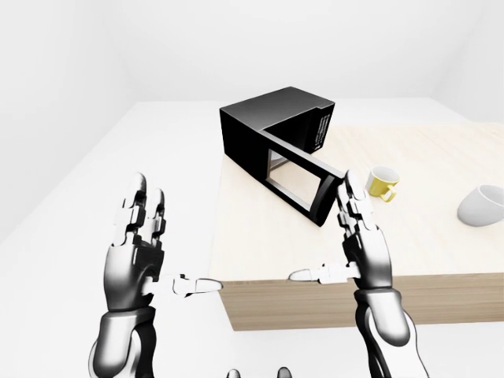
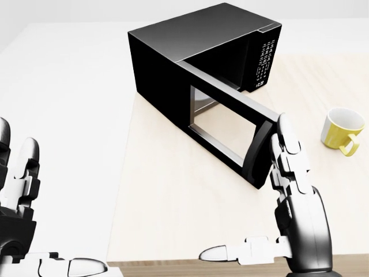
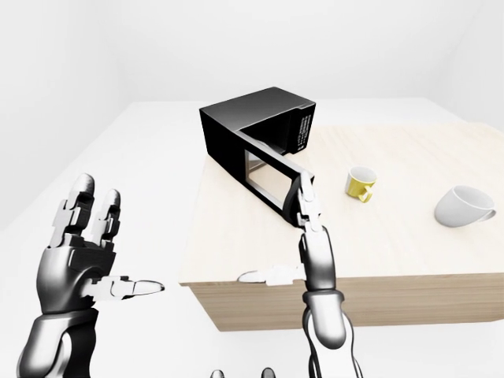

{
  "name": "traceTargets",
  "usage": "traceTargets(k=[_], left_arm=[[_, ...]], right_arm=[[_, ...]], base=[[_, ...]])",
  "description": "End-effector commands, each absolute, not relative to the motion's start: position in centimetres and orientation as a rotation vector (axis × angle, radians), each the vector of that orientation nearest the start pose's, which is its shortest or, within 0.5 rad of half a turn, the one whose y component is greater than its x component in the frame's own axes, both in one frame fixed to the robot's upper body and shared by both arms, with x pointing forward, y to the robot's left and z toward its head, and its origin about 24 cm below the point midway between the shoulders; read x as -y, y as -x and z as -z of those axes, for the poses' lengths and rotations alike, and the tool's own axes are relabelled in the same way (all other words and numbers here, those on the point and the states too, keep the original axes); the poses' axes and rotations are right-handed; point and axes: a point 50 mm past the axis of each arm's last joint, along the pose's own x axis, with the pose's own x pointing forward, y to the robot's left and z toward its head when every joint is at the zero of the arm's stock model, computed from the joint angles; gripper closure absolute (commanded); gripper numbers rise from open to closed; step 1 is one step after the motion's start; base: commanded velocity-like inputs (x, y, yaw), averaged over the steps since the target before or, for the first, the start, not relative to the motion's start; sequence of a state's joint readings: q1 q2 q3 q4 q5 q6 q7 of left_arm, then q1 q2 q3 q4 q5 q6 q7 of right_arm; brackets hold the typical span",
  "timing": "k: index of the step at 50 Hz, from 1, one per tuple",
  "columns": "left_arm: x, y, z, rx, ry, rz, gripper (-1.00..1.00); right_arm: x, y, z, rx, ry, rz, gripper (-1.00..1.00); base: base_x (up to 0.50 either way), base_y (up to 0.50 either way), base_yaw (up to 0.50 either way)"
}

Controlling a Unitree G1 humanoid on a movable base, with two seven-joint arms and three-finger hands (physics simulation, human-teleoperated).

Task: Close the microwave.

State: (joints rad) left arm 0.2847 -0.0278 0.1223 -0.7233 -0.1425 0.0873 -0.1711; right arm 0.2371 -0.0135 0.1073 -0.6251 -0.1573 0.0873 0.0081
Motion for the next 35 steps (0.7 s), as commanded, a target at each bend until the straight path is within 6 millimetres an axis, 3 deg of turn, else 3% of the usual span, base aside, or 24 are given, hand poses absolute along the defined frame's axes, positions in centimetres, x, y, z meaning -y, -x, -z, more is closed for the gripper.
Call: traceTargets(k=[1,23,35], left_arm=[[-17.84,-18.04,-14.01,0.379,0.054,0.0,-1.0],[-17.47,-17.6,-14.81,0.414,0.051,0.041,-1.0],[-17.48,-17.77,-14.82,0.417,0.051,0.039,-1.0]], right_arm=[[14.24,-19.76,-12.87,0.324,0.138,0.024,-1.0],[14.41,-19.64,-13.49,0.353,0.122,0.047,-1.0],[14.41,-19.68,-13.55,0.357,0.13,0.05,-1.0]], base=[[0.0,0.0,0.0],[0.0,0.0,0.0],[0.5,0.0,0.0]])
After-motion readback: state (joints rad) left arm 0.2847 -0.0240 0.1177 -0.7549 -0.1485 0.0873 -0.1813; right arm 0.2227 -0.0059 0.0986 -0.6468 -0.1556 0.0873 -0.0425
